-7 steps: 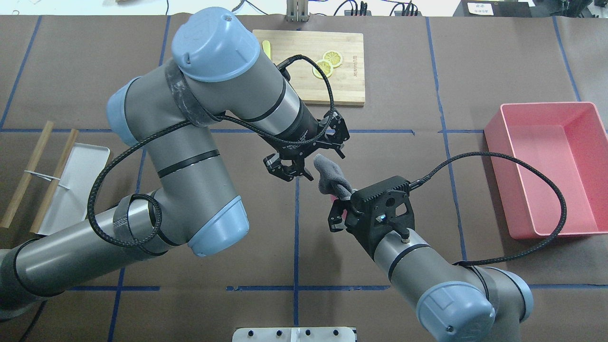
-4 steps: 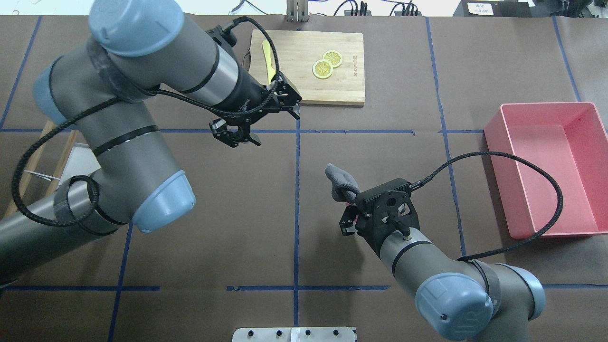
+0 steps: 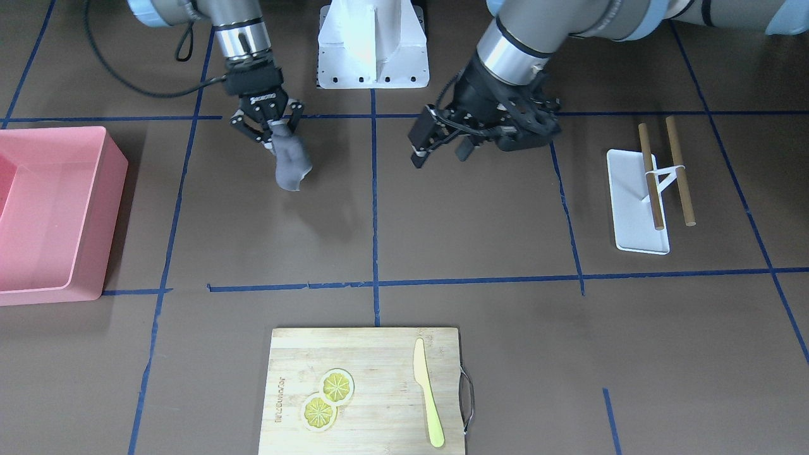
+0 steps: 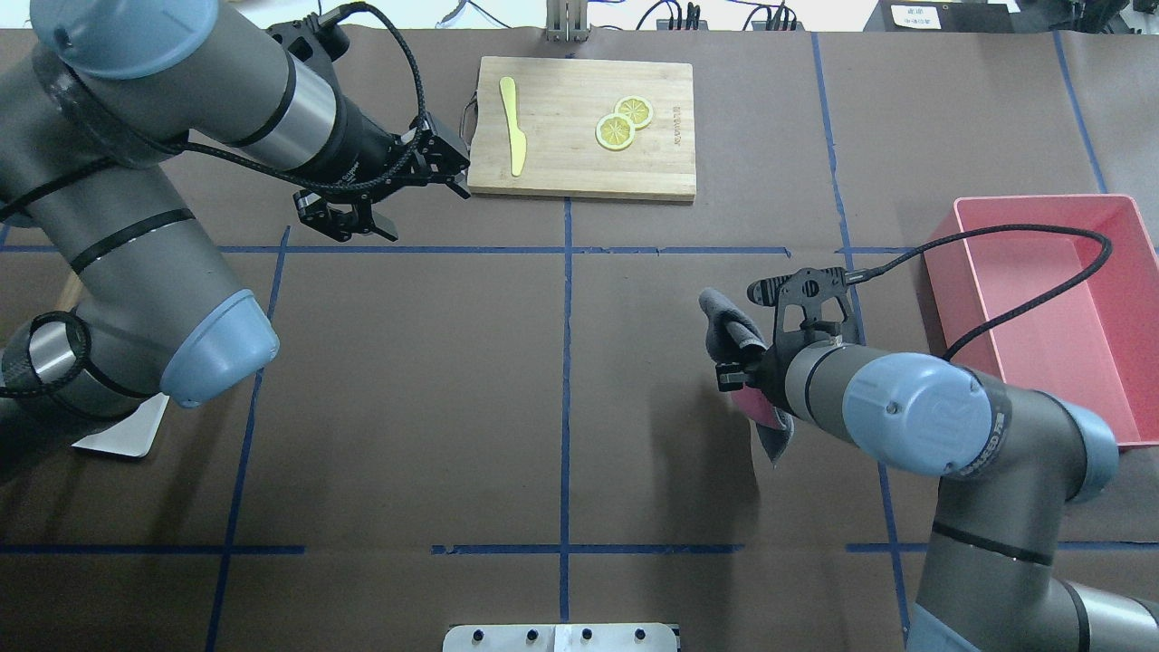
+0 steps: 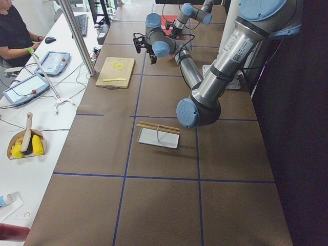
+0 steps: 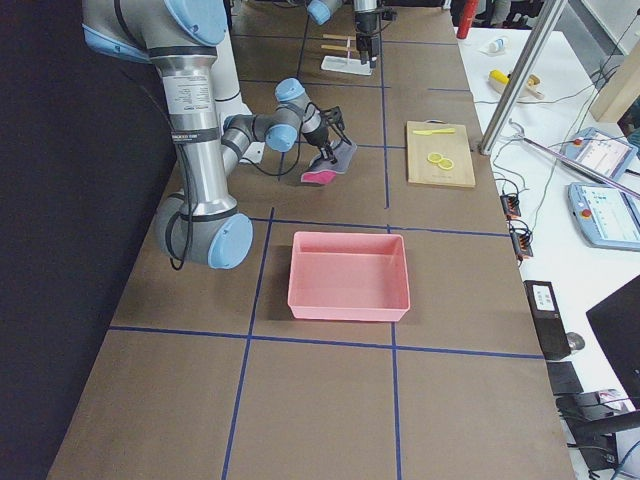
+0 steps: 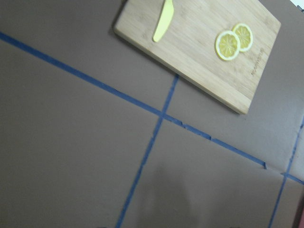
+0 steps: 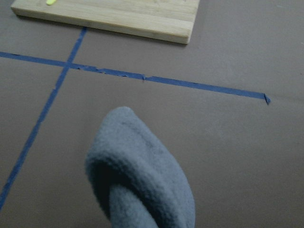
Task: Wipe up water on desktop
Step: 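Open the left gripper and withdraw it while the right gripper holds the cloth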
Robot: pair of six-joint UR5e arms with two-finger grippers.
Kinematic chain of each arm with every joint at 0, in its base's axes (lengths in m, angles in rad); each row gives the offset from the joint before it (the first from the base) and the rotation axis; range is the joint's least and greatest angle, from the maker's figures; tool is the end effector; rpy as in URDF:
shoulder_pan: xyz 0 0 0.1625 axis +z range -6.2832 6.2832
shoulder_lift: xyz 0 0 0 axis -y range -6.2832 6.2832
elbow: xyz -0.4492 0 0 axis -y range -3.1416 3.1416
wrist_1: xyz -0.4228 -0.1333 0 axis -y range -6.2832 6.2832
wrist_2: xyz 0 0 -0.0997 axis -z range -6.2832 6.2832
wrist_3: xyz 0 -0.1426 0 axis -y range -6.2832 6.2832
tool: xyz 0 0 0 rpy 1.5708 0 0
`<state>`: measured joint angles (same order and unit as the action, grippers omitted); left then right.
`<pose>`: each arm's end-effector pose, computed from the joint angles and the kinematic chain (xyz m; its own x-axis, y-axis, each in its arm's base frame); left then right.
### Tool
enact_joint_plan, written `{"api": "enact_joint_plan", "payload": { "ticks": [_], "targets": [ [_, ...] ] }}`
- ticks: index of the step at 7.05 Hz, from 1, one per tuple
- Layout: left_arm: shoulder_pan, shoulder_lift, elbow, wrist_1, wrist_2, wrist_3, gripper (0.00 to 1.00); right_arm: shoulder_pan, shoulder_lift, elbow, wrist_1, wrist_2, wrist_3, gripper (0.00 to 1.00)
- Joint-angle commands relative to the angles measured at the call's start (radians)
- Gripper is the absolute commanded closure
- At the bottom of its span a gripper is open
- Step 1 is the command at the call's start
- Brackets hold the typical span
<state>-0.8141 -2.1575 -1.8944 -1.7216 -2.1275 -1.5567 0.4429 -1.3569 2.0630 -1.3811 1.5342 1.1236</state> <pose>0.4126 -0.5214 0.1747 0.3392 -0.3418 -0.8764 0.2959 0.9231 -0.2455 -0.4743 -0.3783 0.3383 0.7054 -0.1437 0.6940 -0.1653 0.9189 0.3582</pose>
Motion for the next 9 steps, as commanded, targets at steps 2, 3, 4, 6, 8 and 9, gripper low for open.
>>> {"api": "enact_joint_plan", "payload": {
  "ticks": [2, 3, 4, 6, 8, 9],
  "targets": [
    [-0.062, 0.160, -0.115, 0.007, -0.002, 0.160, 0.01, 0.140, -0.001, -0.014, -0.194, 0.383, 0.002, 1.00],
    [-0.091, 0.192, -0.121, 0.007, -0.002, 0.218, 0.01, 0.138, 0.005, -0.044, -0.212, 0.450, 0.002, 1.00],
    [-0.133, 0.234, -0.126, 0.007, 0.000, 0.260, 0.01, 0.131, 0.027, -0.084, -0.213, 0.508, 0.004, 1.00],
    [-0.247, 0.353, -0.133, 0.008, 0.000, 0.536, 0.01, 0.120, 0.216, -0.264, -0.220, 0.581, 0.034, 1.00],
    [-0.335, 0.415, -0.126, 0.008, 0.000, 0.729, 0.01, 0.085, 0.406, -0.390, -0.208, 0.580, 0.206, 0.99],
    [-0.335, 0.421, -0.130, 0.008, 0.000, 0.733, 0.01, 0.077, 0.476, -0.449, -0.205, 0.580, 0.250, 0.99]
  ]
}}
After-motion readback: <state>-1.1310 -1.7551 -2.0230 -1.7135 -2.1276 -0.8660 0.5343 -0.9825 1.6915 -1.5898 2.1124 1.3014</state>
